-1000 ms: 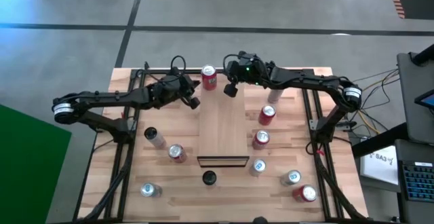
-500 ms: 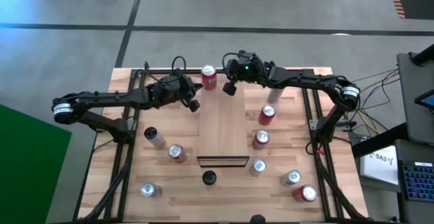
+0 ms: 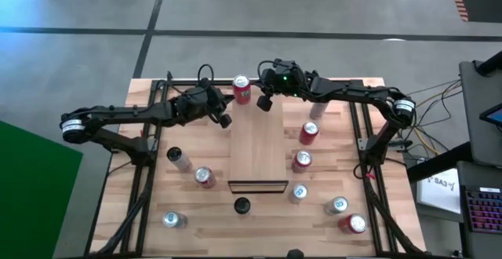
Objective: Place canned beverage on shelf
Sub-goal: Put the top left orange soda can on the shelf
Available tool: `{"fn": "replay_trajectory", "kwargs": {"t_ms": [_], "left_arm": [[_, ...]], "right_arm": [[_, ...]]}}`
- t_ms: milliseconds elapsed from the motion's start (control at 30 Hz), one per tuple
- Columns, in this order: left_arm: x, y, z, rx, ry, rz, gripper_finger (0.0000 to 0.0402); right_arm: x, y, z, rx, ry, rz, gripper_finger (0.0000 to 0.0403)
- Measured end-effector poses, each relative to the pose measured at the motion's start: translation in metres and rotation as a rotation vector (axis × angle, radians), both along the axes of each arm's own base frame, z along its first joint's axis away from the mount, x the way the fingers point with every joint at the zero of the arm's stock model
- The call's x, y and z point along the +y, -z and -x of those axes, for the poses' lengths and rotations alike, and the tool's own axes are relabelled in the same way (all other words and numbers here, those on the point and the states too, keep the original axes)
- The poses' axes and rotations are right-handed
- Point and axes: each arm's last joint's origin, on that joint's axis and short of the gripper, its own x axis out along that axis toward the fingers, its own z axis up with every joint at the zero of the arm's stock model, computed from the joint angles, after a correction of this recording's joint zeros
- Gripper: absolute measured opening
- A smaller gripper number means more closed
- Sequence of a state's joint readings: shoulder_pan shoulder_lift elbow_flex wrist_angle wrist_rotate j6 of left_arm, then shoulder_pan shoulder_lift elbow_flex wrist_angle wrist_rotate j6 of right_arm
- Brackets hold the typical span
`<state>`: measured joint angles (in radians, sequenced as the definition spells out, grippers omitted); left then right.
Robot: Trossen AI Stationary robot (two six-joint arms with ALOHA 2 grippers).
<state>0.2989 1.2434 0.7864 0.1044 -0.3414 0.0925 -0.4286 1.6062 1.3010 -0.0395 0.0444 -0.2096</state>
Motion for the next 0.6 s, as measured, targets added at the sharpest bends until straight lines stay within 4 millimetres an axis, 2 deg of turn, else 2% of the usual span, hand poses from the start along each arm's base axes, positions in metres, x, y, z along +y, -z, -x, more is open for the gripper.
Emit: {"fn": "replay_trajectory", "kwargs": {"t_ms": [600], "left_arm": [[0.0014,-0.0014,-0.0002,-0.014,-0.008,-0.017,0.0]], "right_arm": [[0.0018,-0.0001,-0.0008,-0.014,-0.044,-0.029,0.0011]]}}
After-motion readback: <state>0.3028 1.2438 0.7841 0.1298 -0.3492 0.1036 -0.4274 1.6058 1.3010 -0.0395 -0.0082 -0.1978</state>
